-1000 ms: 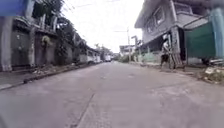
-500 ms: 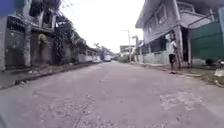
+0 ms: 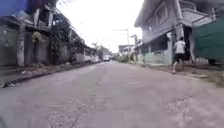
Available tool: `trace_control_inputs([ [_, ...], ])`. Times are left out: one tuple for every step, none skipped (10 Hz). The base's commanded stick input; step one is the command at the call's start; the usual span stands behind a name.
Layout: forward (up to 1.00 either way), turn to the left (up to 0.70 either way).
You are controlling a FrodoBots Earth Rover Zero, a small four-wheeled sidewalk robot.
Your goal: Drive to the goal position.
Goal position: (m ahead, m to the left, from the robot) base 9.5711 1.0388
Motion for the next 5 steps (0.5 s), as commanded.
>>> trace_control_inputs([
  [0.70, 0.00],
  [0.70, 0.00],
  [0.70, 0.06],
  [0.85, 0.03],
  [0.85, 0.00],
])
